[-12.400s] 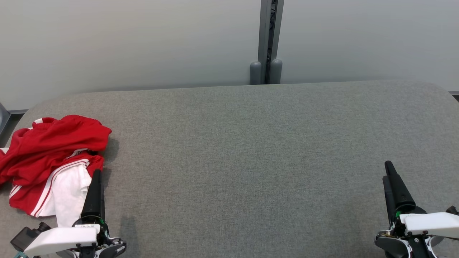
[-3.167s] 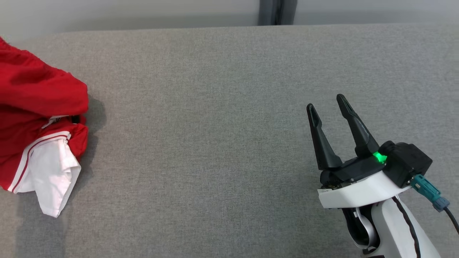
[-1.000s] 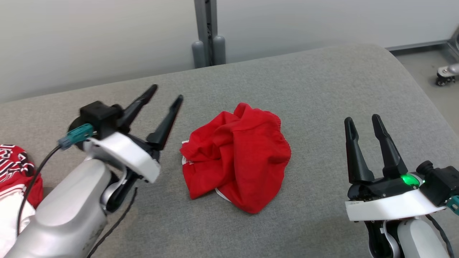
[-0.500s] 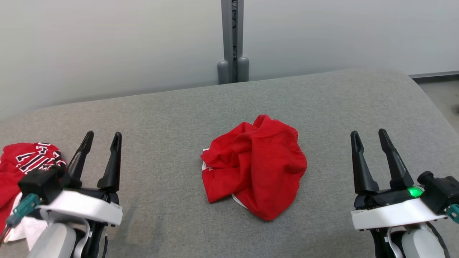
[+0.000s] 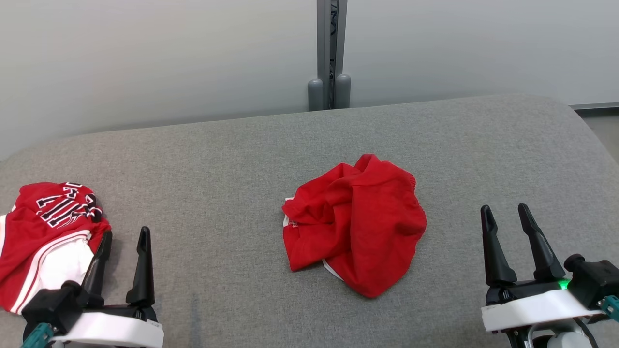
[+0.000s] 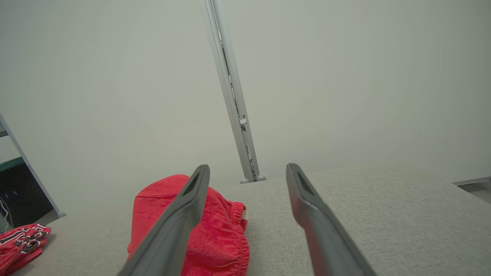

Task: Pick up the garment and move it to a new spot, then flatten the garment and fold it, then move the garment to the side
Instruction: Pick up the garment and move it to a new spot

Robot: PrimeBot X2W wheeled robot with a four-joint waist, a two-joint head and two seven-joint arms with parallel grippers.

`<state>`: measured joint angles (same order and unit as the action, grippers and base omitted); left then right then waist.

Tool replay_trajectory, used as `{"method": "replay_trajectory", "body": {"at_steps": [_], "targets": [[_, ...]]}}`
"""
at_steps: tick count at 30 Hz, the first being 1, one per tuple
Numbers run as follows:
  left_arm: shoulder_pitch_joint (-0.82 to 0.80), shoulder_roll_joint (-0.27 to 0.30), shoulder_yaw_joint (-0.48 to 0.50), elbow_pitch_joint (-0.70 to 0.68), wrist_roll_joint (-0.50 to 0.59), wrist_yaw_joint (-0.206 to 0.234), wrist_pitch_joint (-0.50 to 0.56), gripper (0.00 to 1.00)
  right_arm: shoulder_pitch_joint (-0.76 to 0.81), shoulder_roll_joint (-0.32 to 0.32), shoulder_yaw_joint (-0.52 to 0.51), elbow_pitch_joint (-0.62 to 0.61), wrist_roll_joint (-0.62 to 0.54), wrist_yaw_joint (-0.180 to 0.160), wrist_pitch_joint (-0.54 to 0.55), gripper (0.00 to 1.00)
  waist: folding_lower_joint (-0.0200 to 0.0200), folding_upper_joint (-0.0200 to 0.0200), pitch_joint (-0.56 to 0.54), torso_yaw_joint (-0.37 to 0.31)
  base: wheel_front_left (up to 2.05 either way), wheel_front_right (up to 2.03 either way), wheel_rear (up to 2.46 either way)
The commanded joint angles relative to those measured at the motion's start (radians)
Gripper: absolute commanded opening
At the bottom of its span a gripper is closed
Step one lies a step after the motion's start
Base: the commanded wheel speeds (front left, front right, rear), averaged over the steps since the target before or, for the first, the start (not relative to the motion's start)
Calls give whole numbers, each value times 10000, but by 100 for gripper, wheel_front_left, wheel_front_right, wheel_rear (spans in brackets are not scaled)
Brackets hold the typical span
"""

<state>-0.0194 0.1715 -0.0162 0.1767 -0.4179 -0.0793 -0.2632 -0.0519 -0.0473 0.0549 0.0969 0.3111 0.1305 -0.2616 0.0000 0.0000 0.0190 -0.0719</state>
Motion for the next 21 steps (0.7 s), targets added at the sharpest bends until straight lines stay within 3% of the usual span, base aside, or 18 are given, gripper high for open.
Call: {"method": "replay_trajectory", "body": {"at_steps": [1,9,21], "targets": [[166,-141,225,42,198,-95,-22,100,-98,-60,-11,97,-39,5,-53,100,0,0,5,-6,0,0,0],[258,-832,776,365,963,-398,-22,100,-226,-58,10,557,-317,5,-53,100,0,0,-7,67,0,0,0],[72,-1131,980,552,1516,-511,-22,100,-348,-60,46,903,-352,5,-53,100,0,0,17,189,0,0,0]]}}
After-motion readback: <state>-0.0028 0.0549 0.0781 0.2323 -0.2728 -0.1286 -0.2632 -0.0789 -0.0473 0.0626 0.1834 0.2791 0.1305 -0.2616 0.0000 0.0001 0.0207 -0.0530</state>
